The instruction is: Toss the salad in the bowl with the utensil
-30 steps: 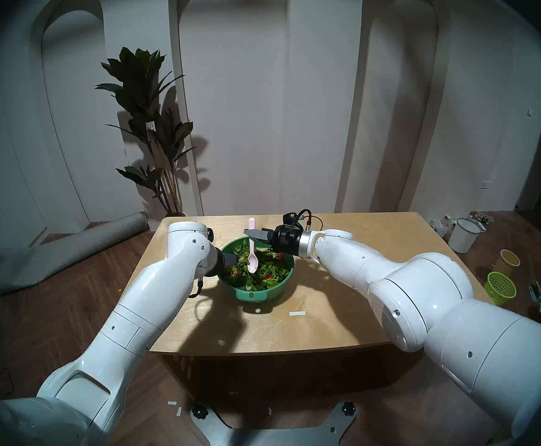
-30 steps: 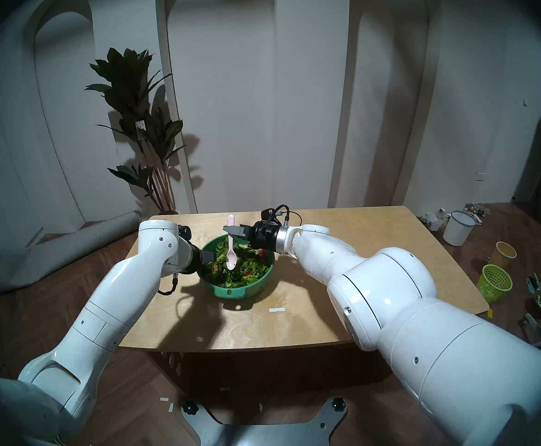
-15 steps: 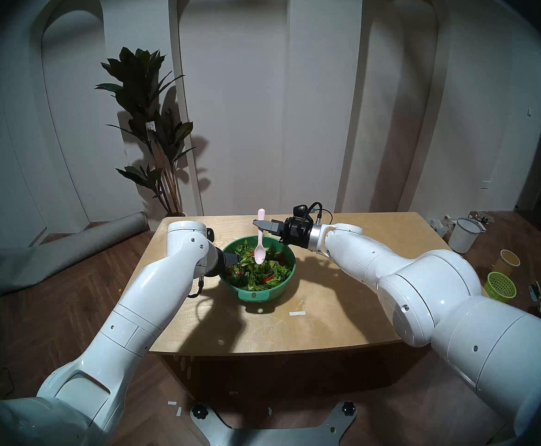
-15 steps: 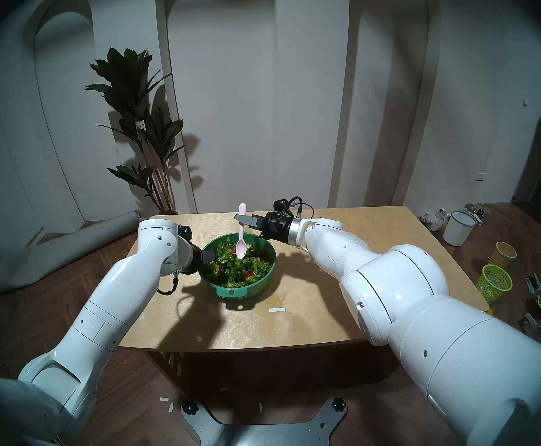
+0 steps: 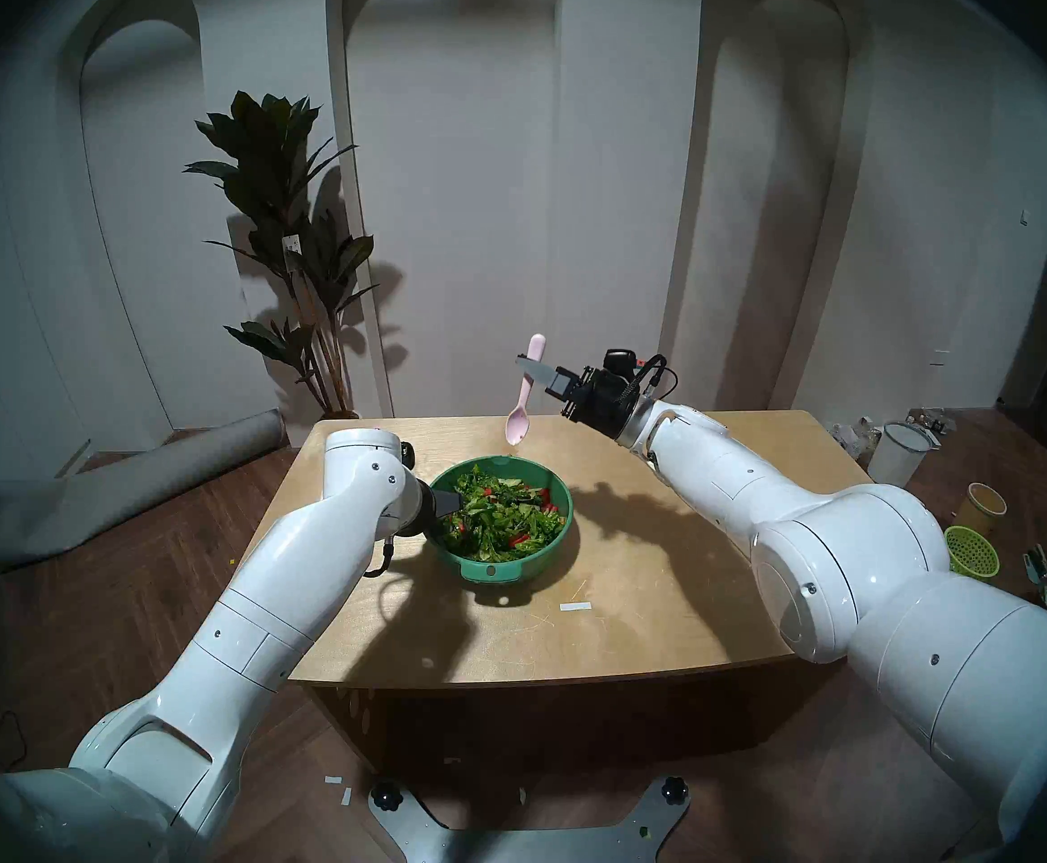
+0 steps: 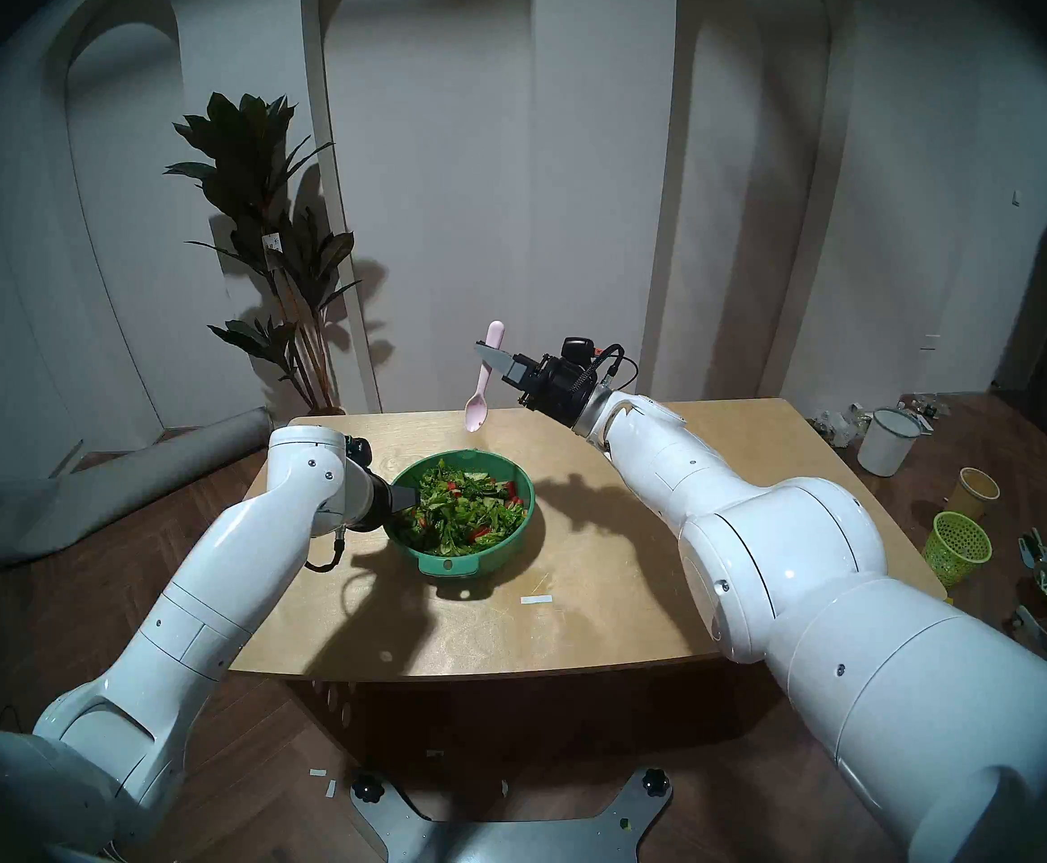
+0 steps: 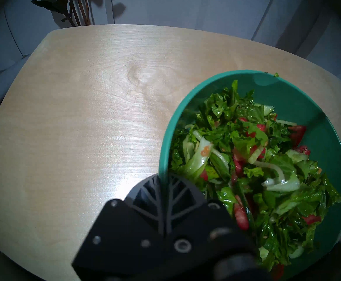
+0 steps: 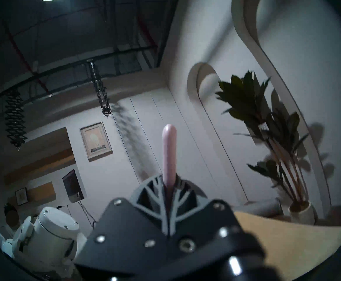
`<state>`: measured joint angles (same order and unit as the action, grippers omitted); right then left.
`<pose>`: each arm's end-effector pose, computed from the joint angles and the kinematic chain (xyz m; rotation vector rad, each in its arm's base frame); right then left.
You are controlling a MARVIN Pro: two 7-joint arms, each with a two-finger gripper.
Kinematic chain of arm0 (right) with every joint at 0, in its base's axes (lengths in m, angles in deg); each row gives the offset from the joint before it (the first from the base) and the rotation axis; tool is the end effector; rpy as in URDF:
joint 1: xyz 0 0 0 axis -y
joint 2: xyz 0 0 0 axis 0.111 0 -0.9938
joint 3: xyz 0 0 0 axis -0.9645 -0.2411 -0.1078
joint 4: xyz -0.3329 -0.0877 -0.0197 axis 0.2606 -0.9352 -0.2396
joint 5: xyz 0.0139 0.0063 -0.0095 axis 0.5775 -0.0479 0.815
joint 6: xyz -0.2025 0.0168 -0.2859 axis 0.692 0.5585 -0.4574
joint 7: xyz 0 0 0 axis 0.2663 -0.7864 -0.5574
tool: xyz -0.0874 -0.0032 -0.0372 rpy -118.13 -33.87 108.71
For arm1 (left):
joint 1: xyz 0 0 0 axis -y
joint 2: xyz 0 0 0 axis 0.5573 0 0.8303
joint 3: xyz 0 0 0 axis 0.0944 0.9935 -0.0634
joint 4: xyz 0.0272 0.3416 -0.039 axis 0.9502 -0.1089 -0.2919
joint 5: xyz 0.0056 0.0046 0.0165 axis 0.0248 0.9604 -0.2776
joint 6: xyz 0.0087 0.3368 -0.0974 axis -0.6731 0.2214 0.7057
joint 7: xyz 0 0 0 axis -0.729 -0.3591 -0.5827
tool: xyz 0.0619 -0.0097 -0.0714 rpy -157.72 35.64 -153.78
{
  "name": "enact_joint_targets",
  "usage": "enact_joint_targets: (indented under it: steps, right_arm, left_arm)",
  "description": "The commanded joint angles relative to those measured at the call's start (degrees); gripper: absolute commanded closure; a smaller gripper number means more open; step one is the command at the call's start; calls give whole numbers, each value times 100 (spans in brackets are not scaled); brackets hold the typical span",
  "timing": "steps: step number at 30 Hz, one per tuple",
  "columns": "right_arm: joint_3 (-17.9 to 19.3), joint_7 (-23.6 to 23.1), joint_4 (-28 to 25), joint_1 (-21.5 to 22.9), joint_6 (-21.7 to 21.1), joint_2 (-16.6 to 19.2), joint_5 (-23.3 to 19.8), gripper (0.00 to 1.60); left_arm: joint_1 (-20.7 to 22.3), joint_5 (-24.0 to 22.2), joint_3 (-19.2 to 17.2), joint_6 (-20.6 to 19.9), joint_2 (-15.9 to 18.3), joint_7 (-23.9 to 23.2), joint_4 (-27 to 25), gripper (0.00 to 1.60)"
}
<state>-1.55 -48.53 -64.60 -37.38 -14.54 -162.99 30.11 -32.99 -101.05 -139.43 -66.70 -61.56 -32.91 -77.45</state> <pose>0.6656 0.0691 -0.2486 -1.1887 -0.4649 -1.3245 0.5202 -0.0075 -0.3010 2.9235 0.1045 0.9777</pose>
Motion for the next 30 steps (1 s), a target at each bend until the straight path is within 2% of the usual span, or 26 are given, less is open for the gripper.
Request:
enact_joint_targets:
  steps: [1, 10, 14, 30]
  right_arm:
    - [375, 210, -51, -354, 220, -17, -349, 160]
    - [724, 513, -7, -647, 243, -68, -589, 160]
    - [811, 598, -47, -641, 232, -53, -641, 160]
    - [1018, 1308, 0, -415, -147, 424, -689, 160]
  left_arm:
    - [90, 58, -4, 9, 42, 224, -49, 160]
    - [88, 75, 13, 9, 62, 163, -48, 160]
    - [84, 78, 17, 9, 71, 124, -45, 160]
    - [74, 76, 20, 9, 84, 64, -41, 160]
